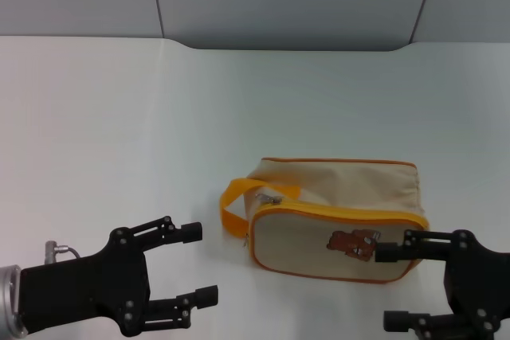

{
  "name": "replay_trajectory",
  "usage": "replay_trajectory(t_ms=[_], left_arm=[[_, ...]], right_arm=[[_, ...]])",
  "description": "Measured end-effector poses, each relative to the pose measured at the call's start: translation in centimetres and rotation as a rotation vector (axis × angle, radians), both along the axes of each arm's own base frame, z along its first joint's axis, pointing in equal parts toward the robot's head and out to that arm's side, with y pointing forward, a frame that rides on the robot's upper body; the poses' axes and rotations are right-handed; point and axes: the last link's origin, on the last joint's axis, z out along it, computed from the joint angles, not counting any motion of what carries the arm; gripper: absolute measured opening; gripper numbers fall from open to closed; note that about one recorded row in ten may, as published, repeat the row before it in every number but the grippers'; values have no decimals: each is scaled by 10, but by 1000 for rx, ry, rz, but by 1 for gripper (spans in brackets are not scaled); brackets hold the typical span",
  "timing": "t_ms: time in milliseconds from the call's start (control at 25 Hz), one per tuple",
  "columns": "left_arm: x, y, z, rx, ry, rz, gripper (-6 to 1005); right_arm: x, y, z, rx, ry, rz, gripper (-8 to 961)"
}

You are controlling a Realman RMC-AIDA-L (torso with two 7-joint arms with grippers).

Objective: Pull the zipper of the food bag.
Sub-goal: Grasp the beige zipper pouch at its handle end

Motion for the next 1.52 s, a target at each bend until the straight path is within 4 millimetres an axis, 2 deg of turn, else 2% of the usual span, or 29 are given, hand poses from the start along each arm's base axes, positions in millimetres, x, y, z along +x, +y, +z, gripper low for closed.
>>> replay_trajectory(t_ms=[600, 720, 840, 1040, 1240, 1280, 1520], left_arm=[[-4, 1, 1, 13, 21, 8, 797], [-7, 5, -7, 41, 53, 36, 791], [-16, 3, -24, 117, 111, 54, 785], [-16, 6, -41, 252, 89, 66, 775], [-10, 13, -59, 243, 106, 68, 765], [-3, 17, -68, 231, 111, 59, 763], [3, 22, -79, 245, 107, 93, 751]], right_arm=[[-2, 5, -3, -11, -14, -17, 757], [-1, 4, -2, -9, -7, -23, 757], [0, 2, -1, -7, -4, -27, 757], [-1, 1, -1, -14, 2, -23, 756], [-1, 1, -1, -14, 5, -23, 756], [-1, 1, -1, -17, 4, -20, 756], [-3, 1, -3, -20, 7, -13, 756]])
